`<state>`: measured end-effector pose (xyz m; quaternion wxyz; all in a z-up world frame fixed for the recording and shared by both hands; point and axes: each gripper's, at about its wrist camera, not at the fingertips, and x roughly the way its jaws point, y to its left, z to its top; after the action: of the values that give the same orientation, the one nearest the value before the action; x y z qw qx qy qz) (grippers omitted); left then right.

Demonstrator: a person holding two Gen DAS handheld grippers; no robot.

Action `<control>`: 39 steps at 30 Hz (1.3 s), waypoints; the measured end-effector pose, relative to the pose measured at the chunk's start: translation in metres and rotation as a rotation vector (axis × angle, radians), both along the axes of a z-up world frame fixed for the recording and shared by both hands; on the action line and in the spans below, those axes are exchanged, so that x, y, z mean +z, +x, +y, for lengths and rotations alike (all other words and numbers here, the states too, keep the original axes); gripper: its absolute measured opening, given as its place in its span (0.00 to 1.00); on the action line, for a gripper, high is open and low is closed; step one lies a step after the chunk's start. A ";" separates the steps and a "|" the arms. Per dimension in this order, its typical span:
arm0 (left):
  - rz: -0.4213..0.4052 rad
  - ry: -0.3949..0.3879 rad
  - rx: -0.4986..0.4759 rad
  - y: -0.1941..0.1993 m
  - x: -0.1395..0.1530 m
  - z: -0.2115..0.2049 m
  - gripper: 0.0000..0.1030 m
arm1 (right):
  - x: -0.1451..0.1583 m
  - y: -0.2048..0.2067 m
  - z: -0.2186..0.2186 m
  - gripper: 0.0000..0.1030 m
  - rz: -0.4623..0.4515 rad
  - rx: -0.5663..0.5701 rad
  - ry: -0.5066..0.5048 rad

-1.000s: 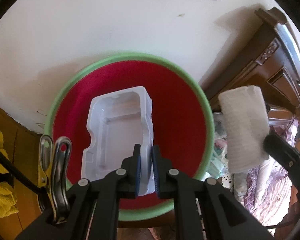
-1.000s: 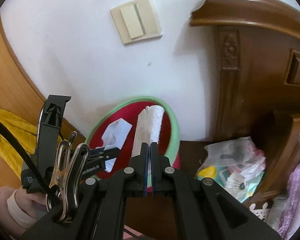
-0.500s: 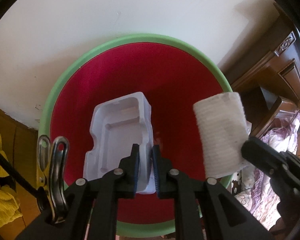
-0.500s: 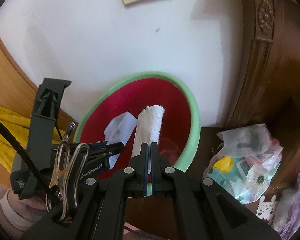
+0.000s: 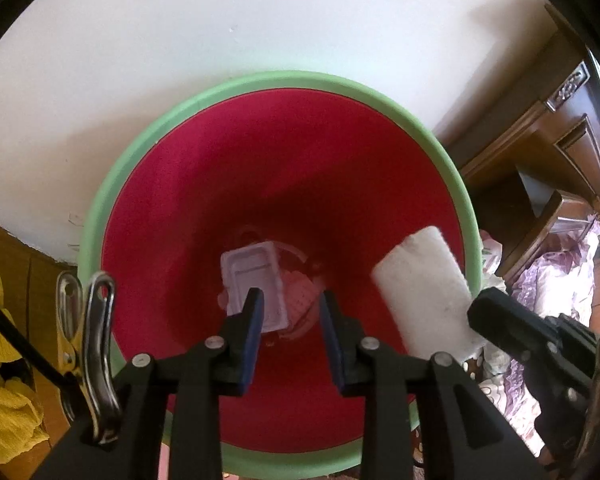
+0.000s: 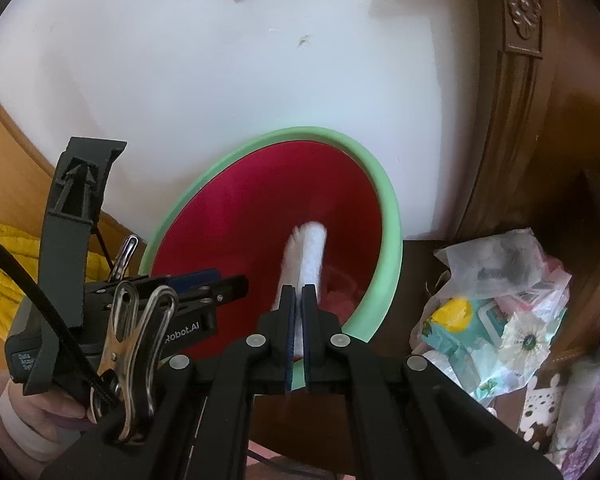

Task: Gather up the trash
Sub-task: 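Open both tools to drop the tray and tissue into the bin, then withdraw both open tools from the bin back to the nightstand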

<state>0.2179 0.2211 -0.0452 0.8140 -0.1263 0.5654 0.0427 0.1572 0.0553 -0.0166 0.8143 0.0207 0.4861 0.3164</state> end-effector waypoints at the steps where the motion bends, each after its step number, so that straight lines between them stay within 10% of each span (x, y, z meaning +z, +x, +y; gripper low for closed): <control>1: 0.000 -0.001 -0.001 0.001 0.001 -0.001 0.29 | 0.000 0.000 0.000 0.04 -0.001 -0.002 0.003; 14: -0.016 0.001 -0.018 -0.015 0.009 0.001 0.29 | 0.005 -0.006 -0.004 0.24 -0.008 -0.041 0.035; 39: -0.087 -0.023 -0.159 -0.033 0.055 -0.059 0.29 | 0.022 -0.035 -0.076 0.26 -0.020 -0.212 0.063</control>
<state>0.1850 0.1622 0.0095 0.8370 -0.0918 0.5384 -0.0341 0.1221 -0.0211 0.0053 0.8469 0.0944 0.4630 0.2439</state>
